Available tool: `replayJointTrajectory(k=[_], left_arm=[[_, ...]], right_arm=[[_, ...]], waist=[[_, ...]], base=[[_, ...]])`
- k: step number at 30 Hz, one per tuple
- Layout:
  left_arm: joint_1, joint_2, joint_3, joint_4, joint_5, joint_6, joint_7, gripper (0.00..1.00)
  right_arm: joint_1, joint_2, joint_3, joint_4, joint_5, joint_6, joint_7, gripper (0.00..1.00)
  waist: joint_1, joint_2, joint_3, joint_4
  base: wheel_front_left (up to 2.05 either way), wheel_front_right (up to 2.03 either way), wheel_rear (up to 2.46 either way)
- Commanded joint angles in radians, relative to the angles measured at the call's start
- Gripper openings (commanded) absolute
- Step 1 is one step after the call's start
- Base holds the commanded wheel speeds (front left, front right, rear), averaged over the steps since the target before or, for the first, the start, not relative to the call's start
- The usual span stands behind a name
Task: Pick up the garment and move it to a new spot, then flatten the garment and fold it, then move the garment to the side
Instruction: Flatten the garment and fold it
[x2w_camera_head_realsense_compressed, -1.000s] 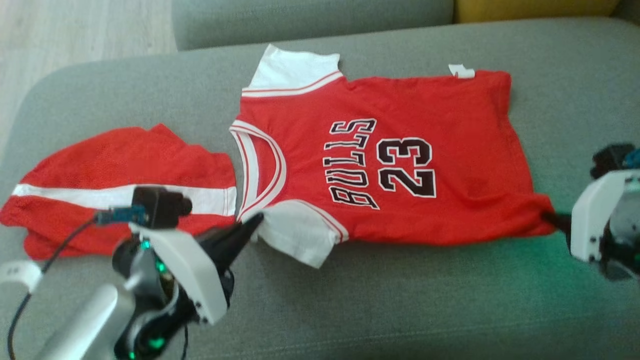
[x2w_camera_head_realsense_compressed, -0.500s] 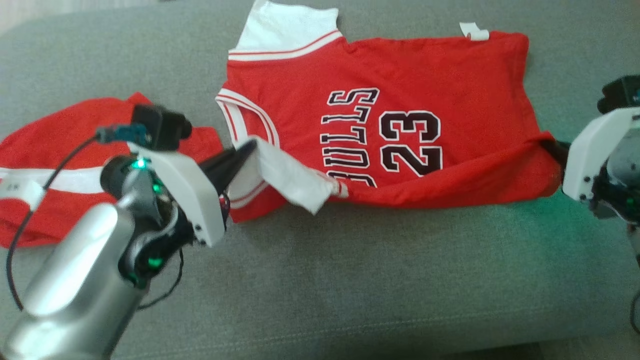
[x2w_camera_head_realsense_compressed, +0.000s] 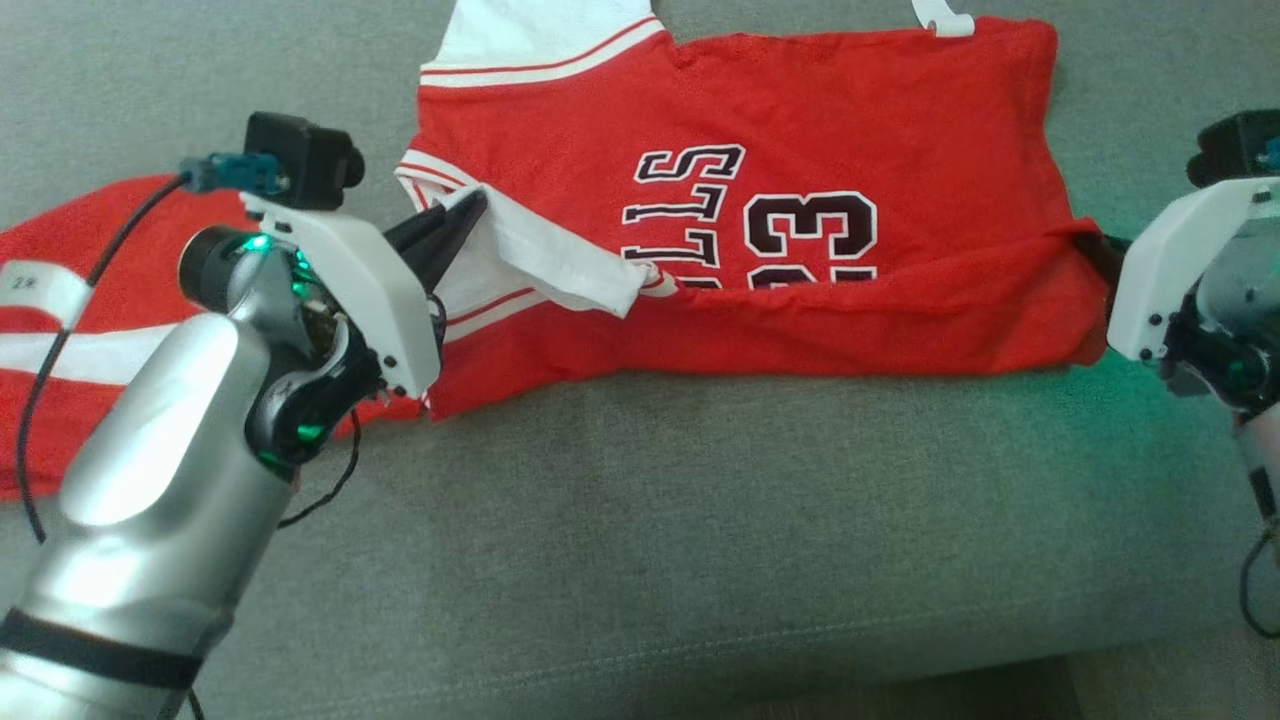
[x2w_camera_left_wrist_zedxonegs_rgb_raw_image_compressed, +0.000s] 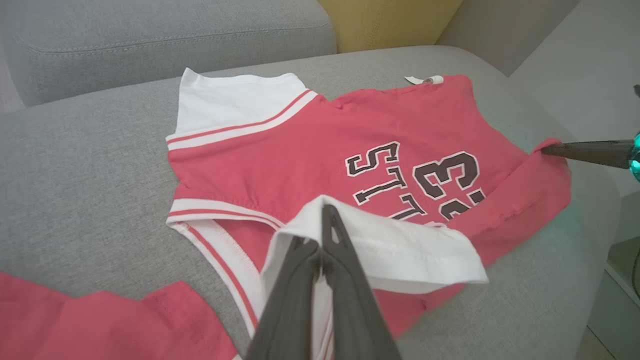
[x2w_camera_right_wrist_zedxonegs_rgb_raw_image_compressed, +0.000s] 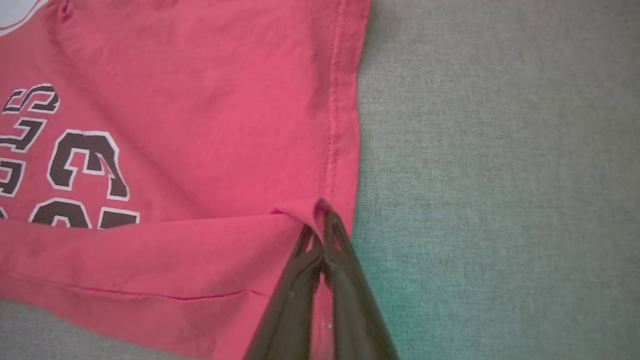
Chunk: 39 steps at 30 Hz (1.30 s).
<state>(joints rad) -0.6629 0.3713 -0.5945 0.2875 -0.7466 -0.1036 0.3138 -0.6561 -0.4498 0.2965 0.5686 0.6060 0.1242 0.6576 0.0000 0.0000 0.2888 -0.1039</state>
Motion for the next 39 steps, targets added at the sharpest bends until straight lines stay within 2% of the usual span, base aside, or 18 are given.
replayJointTrajectory(k=[1, 2, 3, 4, 5, 6, 9, 14, 19, 23, 28, 31, 39], left_arm=[[-0.064, 0.019, 0.038, -0.005, 0.015, -0.004, -0.016, 0.00], [-0.072, 0.013, 0.037, 0.013, 0.017, -0.005, -0.025, 0.00], [-0.080, 0.008, 0.037, 0.031, 0.023, -0.005, -0.038, 0.00], [-0.089, 0.003, 0.036, 0.050, 0.031, -0.004, -0.054, 0.37], [-0.097, -0.001, 0.036, 0.067, 0.041, -0.003, -0.071, 0.98], [-0.103, -0.008, 0.038, 0.083, 0.046, 0.000, -0.090, 1.00], [-0.112, -0.030, 0.062, 0.120, 0.048, 0.018, -0.161, 1.00], [-0.091, -0.068, 0.131, 0.122, 0.038, 0.064, -0.333, 1.00], [-0.002, -0.107, 0.192, 0.057, 0.022, 0.112, -0.501, 1.00], [0.101, -0.136, 0.229, -0.025, 0.039, 0.161, -0.561, 1.00], [0.246, -0.201, 0.272, -0.133, 0.100, 0.203, -0.575, 1.00], [0.339, -0.242, 0.282, -0.157, 0.152, 0.205, -0.575, 1.00], [0.474, -0.294, 0.278, -0.103, 0.216, 0.186, -0.575, 1.00]], right_arm=[[-0.035, -0.006, 0.013, -0.021, -0.001, 0.007, -0.016, 0.00], [-0.040, -0.003, 0.019, -0.018, 0.000, 0.007, -0.024, 0.00], [-0.044, 0.000, 0.025, -0.018, -0.002, 0.007, -0.040, 0.07], [-0.048, 0.001, 0.029, -0.018, -0.006, 0.007, -0.064, 1.00], [-0.051, 0.003, 0.030, -0.016, -0.008, 0.007, -0.087, 1.00], [-0.053, 0.005, 0.033, -0.015, -0.009, 0.007, -0.108, 1.00], [-0.053, 0.014, 0.033, -0.024, 0.000, 0.007, -0.197, 1.00], [-0.022, 0.025, 0.002, -0.075, -0.023, 0.007, -0.443, 1.00], [0.064, 0.059, -0.048, -0.142, -0.097, 0.007, -0.680, 1.00], [0.160, 0.112, -0.119, -0.192, -0.184, 0.007, -0.819, 1.00], [0.297, 0.210, -0.208, -0.269, -0.314, 0.007, -0.890, 1.00], [0.379, 0.271, -0.247, -0.315, -0.378, 0.007, -0.901, 1.00], [0.498, 0.359, -0.285, -0.366, -0.450, 0.007, -0.909, 1.00]], waist=[[0.0000, 0.0000, 0.006, -0.006], [0.0000, 0.0000, 0.007, -0.009], [0.0000, 0.0000, 0.009, -0.011], [0.0000, 0.0000, 0.010, -0.013], [0.0000, 0.0000, 0.011, -0.015], [0.0000, 0.0000, 0.011, -0.016], [0.0000, 0.0000, 0.002, -0.017], [0.0000, 0.0000, -0.031, -0.008], [0.0000, 0.0000, -0.082, 0.006], [0.0000, 0.0000, -0.124, 0.022], [0.0000, 0.0000, -0.168, 0.043], [0.0000, 0.0000, -0.190, 0.050], [0.0000, 0.0000, -0.215, 0.045]], base=[[0.00, 0.00, 0.00], [0.00, 0.00, 0.00], [0.00, 0.00, 0.00], [0.00, 0.00, 0.00], [0.00, 0.00, 0.00], [0.00, 0.00, 0.00], [0.00, 0.00, 0.00], [0.00, 0.00, 0.00], [0.00, 0.00, 0.00], [0.00, 0.00, 0.00], [0.00, 0.00, 0.00], [0.00, 0.00, 0.00], [0.00, 0.00, 0.00]])
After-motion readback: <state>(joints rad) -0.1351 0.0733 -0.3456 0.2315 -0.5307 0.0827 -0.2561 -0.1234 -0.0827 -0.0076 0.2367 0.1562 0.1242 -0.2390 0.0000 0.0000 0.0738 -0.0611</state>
